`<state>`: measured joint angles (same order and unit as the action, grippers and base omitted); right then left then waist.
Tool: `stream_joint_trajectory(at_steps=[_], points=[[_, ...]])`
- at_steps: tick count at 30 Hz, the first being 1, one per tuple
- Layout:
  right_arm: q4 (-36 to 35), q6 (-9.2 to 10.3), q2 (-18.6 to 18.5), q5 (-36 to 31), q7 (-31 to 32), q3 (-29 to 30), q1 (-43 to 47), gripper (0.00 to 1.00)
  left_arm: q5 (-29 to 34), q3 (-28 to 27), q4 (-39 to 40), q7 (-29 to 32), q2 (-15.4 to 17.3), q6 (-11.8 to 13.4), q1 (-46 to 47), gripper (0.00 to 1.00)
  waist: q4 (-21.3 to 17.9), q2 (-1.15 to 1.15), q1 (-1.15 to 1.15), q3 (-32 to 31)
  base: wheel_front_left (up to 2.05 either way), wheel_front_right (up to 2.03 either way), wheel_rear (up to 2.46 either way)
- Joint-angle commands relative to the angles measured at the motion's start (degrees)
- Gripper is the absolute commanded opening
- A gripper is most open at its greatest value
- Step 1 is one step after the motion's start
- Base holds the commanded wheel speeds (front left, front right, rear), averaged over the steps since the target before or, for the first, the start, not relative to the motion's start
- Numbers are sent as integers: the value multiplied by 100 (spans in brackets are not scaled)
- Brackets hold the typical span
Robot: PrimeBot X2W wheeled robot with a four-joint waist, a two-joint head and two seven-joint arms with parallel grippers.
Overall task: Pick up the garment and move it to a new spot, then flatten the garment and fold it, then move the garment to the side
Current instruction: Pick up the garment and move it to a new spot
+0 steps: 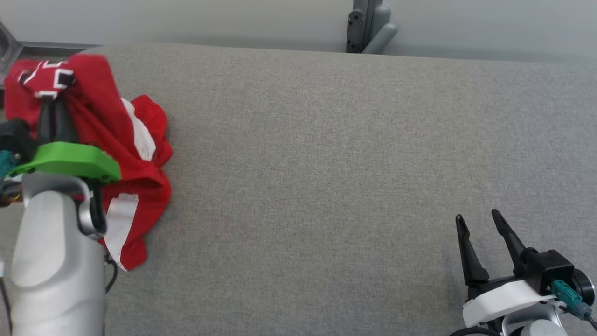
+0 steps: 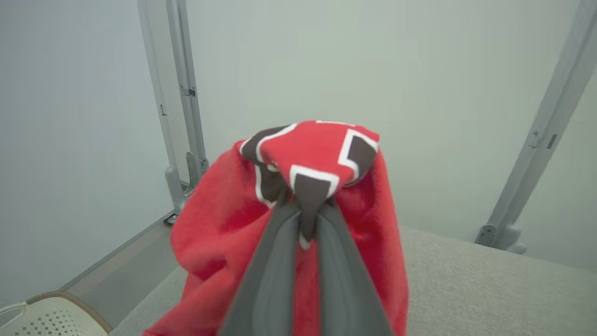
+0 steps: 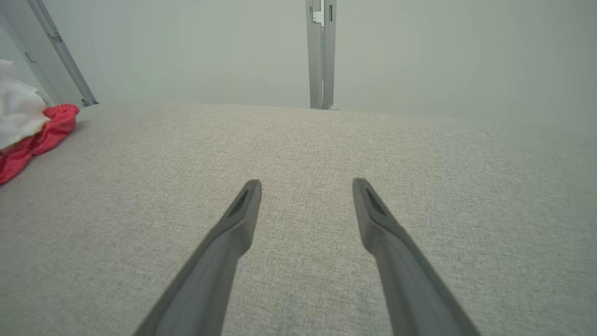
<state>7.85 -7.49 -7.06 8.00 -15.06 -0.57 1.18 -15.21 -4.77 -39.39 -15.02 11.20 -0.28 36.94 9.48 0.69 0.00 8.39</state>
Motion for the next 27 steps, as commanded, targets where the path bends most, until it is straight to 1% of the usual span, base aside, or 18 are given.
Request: stream_joint_trajectory(at_steps=[1,4,9,10,11,14,17,21,24,25,26,27], points=[[-1,0,28,34,-21,-19,97,100,71,126,319,-22,-127,-60,-85,0,75,-69,0,-177,0,0,0],[-8,0,81,63,-21,-37,108,100,243,512,1173,92,-357,-168,-187,0,-25,-69,0,-310,0,0,0],[-5,0,169,70,-21,-39,183,100,266,1270,2556,647,-685,-308,-413,0,-388,-69,0,-488,0,0,0],[6,0,178,76,-21,-37,210,100,203,1442,2807,762,-736,-331,-472,0,-474,-69,0,-520,0,0,0],[14,0,198,74,-21,-47,222,100,15,1792,3279,958,-782,-334,-583,0,-685,-69,0,-562,0,0,0],[20,0,232,91,-21,-23,228,100,-309,2431,3709,1154,-818,-222,-733,0,-990,-69,0,-615,0,0,0],[43,0,263,98,-21,-44,230,100,-685,3132,3846,1221,-822,26,-807,0,-1339,-69,0,-650,0,0,0],[63,0,307,107,-21,-16,269,100,-1136,3971,3550,1157,-815,305,-910,0,-1746,-69,0,-679,0,0,0],[68,0,341,128,-21,41,329,100,-1371,4354,2998,1079,-812,415,-1071,0,-1991,-69,0,-699,0,0,0],[68,0,351,138,-21,56,343,100,-1430,4431,2762,1036,-812,432,-1110,0,-2056,-69,0,-699,0,0,0],[68,0,351,138,-21,56,343,100,-1430,4431,2762,1036,-812,432,-1110,0,-2056,-69,0,-699,0,0,0],[69,0,362,141,-21,68,353,100,-1472,4472,2488,1022,-814,446,-1166,0,-2114,-69,0,-699,0,0,0]])
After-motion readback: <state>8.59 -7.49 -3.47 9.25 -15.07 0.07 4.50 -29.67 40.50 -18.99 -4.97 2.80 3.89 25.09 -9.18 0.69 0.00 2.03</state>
